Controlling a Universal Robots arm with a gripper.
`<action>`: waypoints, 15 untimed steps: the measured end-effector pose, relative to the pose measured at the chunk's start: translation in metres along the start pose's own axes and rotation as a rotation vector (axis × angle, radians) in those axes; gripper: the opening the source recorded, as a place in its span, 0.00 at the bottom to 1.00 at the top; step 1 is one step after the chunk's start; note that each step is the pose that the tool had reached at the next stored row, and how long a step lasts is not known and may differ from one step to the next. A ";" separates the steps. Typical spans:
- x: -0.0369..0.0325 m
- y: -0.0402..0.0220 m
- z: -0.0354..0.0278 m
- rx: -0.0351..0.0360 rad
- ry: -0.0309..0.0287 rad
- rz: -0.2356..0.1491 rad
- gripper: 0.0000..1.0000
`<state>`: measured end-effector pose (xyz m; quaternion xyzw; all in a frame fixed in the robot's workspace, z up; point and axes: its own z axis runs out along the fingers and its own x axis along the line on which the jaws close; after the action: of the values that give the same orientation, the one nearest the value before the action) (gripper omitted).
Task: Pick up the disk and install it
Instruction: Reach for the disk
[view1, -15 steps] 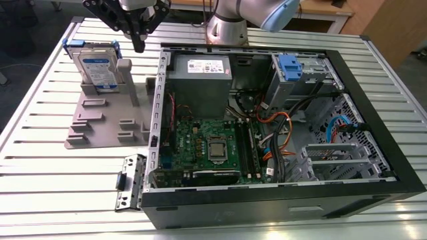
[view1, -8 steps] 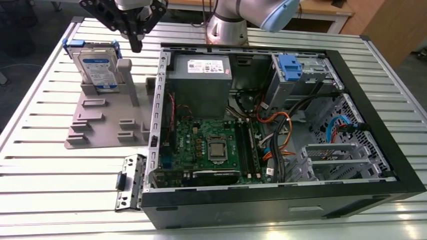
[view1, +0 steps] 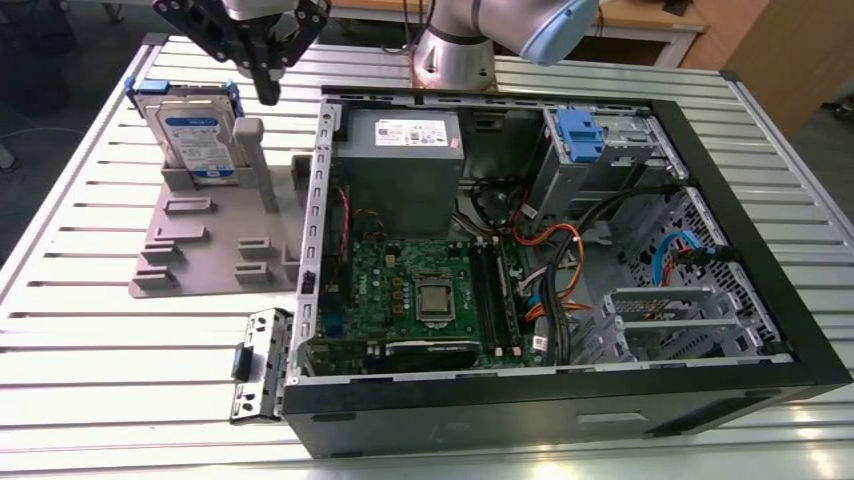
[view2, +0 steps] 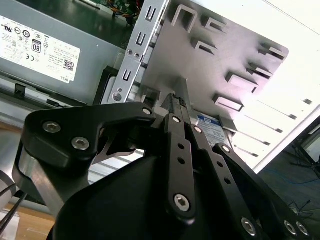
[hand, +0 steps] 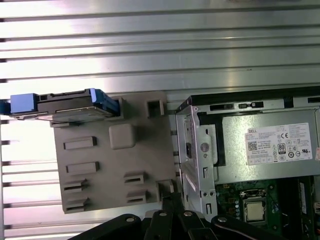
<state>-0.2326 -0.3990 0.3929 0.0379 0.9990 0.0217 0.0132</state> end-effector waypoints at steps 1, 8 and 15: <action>0.0005 -0.0001 0.0000 0.0000 0.0000 0.000 0.10; 0.0038 -0.0003 -0.0001 0.0000 0.0000 0.000 0.10; 0.0075 -0.0006 -0.0002 0.0000 0.0000 0.000 0.10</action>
<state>-0.2401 -0.3990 0.3928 0.0378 0.9990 0.0217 0.0132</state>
